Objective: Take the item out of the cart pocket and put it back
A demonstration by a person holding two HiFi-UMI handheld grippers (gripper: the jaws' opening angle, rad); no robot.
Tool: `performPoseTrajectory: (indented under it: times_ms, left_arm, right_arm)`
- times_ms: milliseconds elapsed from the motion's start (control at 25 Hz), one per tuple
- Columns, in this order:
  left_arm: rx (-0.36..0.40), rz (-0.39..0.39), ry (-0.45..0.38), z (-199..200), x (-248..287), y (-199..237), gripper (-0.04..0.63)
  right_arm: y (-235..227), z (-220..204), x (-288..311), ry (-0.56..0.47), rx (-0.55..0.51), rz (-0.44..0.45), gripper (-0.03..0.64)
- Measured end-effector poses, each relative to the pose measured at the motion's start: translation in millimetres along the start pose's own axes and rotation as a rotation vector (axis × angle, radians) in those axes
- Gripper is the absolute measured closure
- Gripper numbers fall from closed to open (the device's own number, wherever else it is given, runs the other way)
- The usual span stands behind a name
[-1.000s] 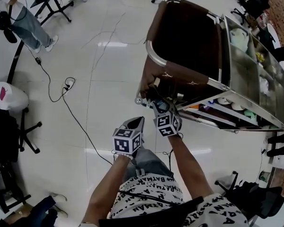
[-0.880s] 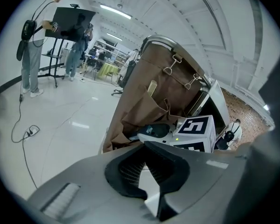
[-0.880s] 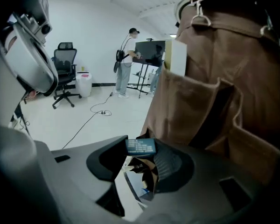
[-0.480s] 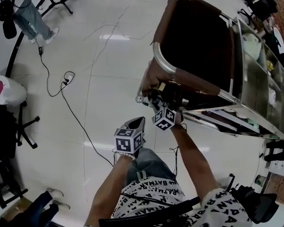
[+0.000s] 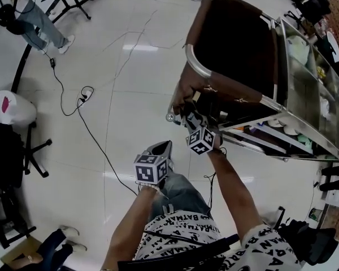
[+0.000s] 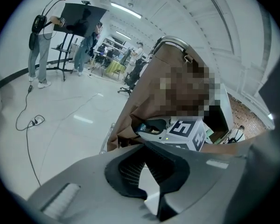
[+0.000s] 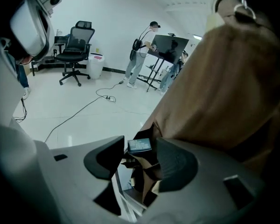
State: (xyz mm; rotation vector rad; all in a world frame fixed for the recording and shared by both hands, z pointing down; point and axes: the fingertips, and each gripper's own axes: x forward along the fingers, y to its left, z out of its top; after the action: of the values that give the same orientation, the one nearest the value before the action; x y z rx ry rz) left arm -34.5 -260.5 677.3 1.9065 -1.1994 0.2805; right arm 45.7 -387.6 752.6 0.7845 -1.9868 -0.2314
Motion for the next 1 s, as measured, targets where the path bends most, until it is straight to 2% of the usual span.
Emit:
performPoseTrajectory:
  times_ms: [120,320,440,560,640,720,760,880,1000]
  left_arm:
    - [0.016,-0.004,-0.012,-6.4,-26.3,-6.0,0.595]
    - [0.073,-0.028,-0.063,-12.5,-88.8,-32.0,0.595]
    - [0.102,-0.042,-0.099,-17.1,-127.0,-46.9,0.595]
    - [0.122,-0.039,-0.139,-20.0,-160.6,-60.6,0.595]
    - [0.130,-0.049,-0.156,-23.1,-175.7,-70.5,0.595]
    - [0.140,-0.062,-0.168,-24.3,-185.5,-80.2,0.595]
    - [0.148,-0.068,-0.172,-24.2,-189.0,-85.1,0.595]
    - [0.177,-0.084,-0.185,-19.0,-193.2,-99.5,0.595]
    - [0.200,-0.094,-0.208,-10.4,-192.6,-116.0,0.595]
  right_arm:
    - [9.4,7.8,-35.4,-0.032,0.039,-0.019,0.379]
    - [34.1,33.7,-133.2,-0.177,0.323,0.006,0.380]
    - [46.3,51.1,-191.1,-0.253,0.436,0.000,0.390]
    - [50.1,62.1,-237.6,-0.283,0.528,-0.028,0.423]
    - [49.5,70.2,-266.9,-0.306,0.596,-0.039,0.512]
    - [45.2,79.2,-295.2,-0.350,0.666,-0.052,0.531]
    - [43.0,82.9,-309.3,-0.373,0.693,-0.067,0.581]
    - [42.0,89.7,-345.0,-0.421,0.745,-0.099,0.611]
    - [49.6,86.8,-365.6,-0.424,0.785,-0.086,0.612]
